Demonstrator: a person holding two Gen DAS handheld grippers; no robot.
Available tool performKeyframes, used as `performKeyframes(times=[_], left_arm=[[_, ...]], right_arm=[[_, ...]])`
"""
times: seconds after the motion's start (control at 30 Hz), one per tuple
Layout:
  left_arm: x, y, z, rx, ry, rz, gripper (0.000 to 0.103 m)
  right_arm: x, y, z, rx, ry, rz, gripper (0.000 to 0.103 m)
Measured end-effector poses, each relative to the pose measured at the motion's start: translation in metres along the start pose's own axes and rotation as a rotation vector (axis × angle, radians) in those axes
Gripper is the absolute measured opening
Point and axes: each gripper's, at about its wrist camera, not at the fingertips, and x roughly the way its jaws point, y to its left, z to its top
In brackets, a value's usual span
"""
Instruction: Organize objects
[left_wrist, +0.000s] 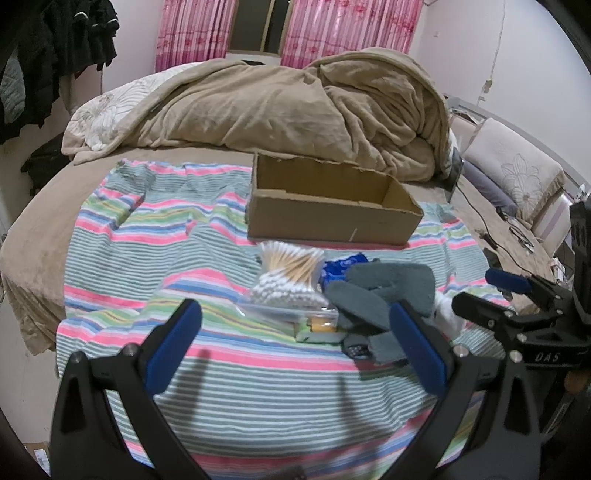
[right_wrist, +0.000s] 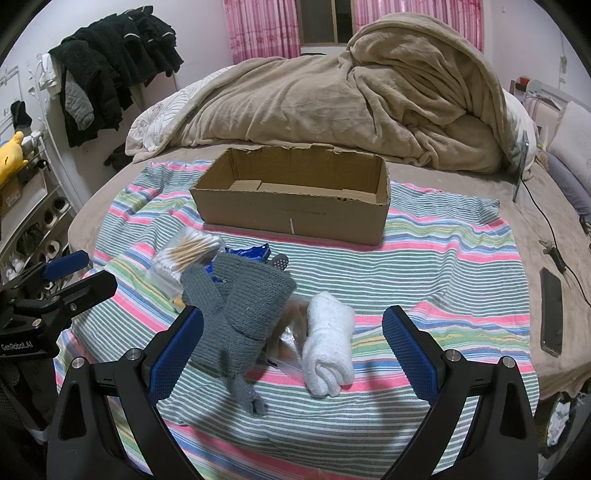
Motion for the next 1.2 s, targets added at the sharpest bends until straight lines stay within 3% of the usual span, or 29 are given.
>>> performKeyframes(times=[0.6, 0.8, 0.93, 1.03, 1.13, 1.2], left_arm=[[0.011, 0.008, 0.011, 0.000, 0.009, -0.008, 0.102], [0.035, 0.015, 0.022, 0.009, 0.049, -0.010, 0.102], [0.066, 0.019, 0.022, 0.033, 0.119, -0.009, 0.101], [0.083, 0.022, 0.021, 0.032, 0.148, -0.020, 0.099], [0.101, 0.022, 0.020, 0.041, 0.188, -0.031, 0.090], [0.110, 0.021, 0.021, 0.056, 0.202, -0.039, 0.089]], right_arm=[[0.006, -0.004, 0.008, 0.002, 0.014, -0.012, 0.100], [0.014, -0.016, 0.023, 0.012, 0.034, -0.030, 0.100], [0.029, -0.022, 0.025, 0.033, 0.075, -0.003, 0.100], [0.045, -0.017, 0.022, 0.022, 0.125, 0.025, 0.098], [0.055, -0.007, 0.020, 0.004, 0.145, 0.069, 0.086], [0.061, -0.001, 0.020, -0.007, 0.157, 0.087, 0.084]])
